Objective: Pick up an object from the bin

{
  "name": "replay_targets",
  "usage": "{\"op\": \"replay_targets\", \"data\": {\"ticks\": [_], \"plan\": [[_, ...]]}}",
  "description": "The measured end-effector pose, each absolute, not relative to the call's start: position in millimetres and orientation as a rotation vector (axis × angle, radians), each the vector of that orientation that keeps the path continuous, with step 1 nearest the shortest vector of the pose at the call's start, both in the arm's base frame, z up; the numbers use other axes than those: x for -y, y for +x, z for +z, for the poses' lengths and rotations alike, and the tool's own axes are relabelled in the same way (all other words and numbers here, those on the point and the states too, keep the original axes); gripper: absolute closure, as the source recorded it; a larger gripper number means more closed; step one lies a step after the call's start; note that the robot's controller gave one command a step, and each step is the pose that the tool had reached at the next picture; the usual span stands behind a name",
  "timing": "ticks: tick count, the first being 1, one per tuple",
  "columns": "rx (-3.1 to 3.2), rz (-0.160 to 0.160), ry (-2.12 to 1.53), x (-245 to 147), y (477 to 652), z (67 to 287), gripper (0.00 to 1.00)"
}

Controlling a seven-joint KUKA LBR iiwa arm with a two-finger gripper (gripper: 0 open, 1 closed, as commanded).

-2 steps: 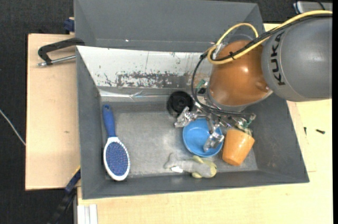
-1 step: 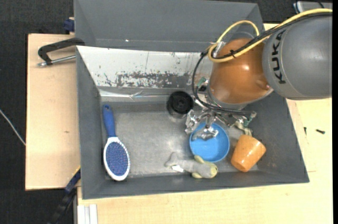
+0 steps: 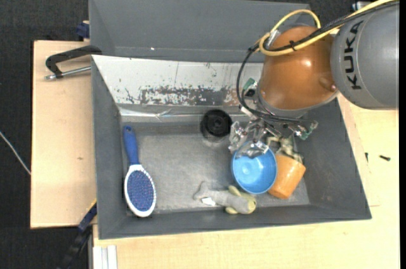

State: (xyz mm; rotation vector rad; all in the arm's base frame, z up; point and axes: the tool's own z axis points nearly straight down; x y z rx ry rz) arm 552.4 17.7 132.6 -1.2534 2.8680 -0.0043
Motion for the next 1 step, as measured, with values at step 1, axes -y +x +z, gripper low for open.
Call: {"op": "replay_targets", "data": {"ticks": [1], "plan": [[-2.871,-0.003,-1.251,-18.9,554.4,163.1,1.0]]}}
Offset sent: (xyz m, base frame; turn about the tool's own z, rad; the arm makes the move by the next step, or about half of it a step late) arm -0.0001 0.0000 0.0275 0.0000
